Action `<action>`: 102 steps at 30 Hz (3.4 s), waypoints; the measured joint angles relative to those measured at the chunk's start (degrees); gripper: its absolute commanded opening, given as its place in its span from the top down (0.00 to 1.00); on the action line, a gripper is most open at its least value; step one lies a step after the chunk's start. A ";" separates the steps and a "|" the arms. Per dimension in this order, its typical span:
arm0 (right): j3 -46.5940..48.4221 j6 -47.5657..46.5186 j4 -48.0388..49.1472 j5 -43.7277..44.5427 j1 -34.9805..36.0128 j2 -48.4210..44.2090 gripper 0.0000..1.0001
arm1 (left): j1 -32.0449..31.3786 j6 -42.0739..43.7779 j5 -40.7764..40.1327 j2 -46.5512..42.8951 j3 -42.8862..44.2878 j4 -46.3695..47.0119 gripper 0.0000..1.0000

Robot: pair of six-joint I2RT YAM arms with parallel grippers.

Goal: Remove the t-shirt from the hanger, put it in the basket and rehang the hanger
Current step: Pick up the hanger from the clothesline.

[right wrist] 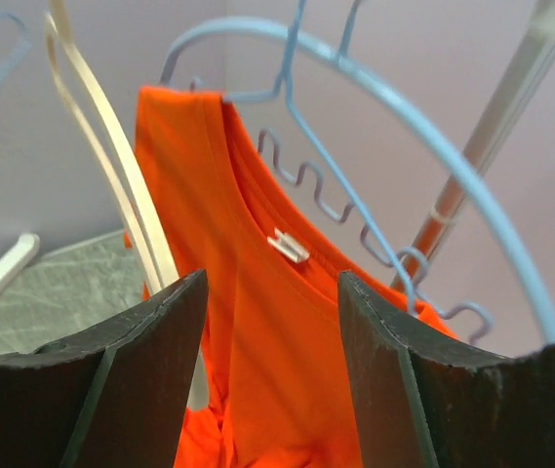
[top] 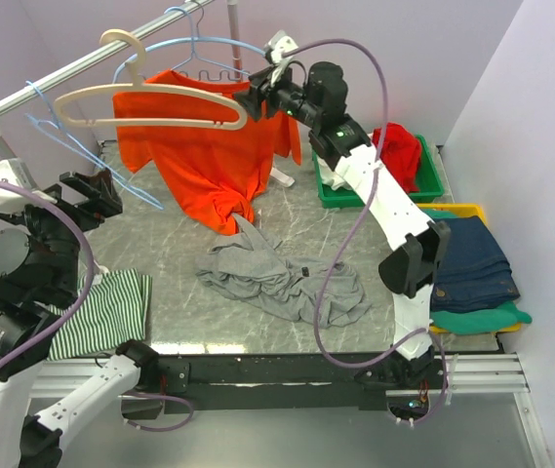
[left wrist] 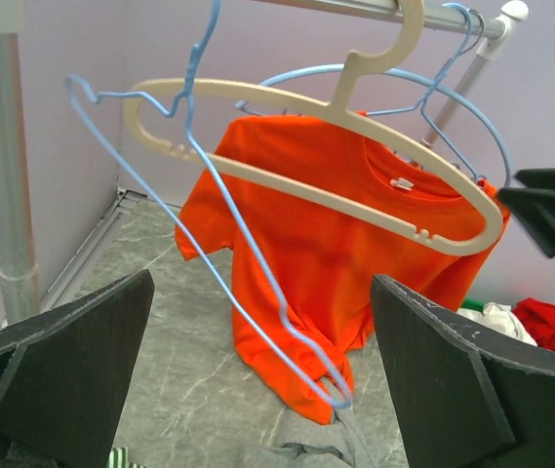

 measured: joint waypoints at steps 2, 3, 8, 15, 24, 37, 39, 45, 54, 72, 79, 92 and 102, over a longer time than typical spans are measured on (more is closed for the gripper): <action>0.09 -0.22 0.39 -0.15 -0.04 1.73 0.38 | 0.00 0.00 0.13 0.17 -0.07 0.00 0.01; 0.09 -0.31 0.72 -0.15 -0.11 2.32 0.38 | 0.00 0.00 0.15 0.28 -0.11 -0.02 0.01; -0.15 -1.29 4.37 1.07 -0.17 4.94 0.38 | 0.00 0.00 0.28 0.96 -0.39 -0.02 0.00; -1.66 -3.23 11.26 4.96 -0.24 5.03 0.36 | 0.00 0.07 0.33 1.38 -1.64 0.13 0.01; 2.25 -4.76 10.45 4.70 -1.25 9.42 0.36 | 0.00 0.26 1.16 3.17 -2.54 0.79 0.01; 2.34 -5.07 6.80 1.11 -1.77 11.23 0.92 | 0.00 0.63 1.20 3.74 -3.10 1.38 0.01; 0.72 -4.68 6.86 0.31 -1.75 10.51 0.92 | 0.00 0.70 1.18 3.67 -3.19 1.44 0.01; -5.14 -4.83 5.88 -1.97 -1.46 5.55 0.83 | 0.00 1.25 1.18 3.21 -3.61 1.70 0.01; -1.99 -7.17 -3.21 -3.58 -1.42 3.89 0.79 | 0.00 1.36 1.29 3.10 -4.13 1.70 0.01; -0.61 -10.14 -9.44 -6.40 -0.09 3.06 1.00 | 0.00 1.55 1.81 3.08 -4.15 1.70 0.03; -9.64 -8.26 -2.82 -4.24 0.85 -2.93 1.00 | 0.00 1.55 2.21 3.04 -4.15 1.70 0.03; -15.93 -4.22 6.47 -3.10 1.27 -11.80 1.00 | 0.00 1.53 2.78 1.95 -4.15 1.70 0.03; -31.56 -3.17 12.39 -3.43 1.29 -23.93 1.00 | 0.00 1.49 4.22 0.72 -4.13 1.64 0.03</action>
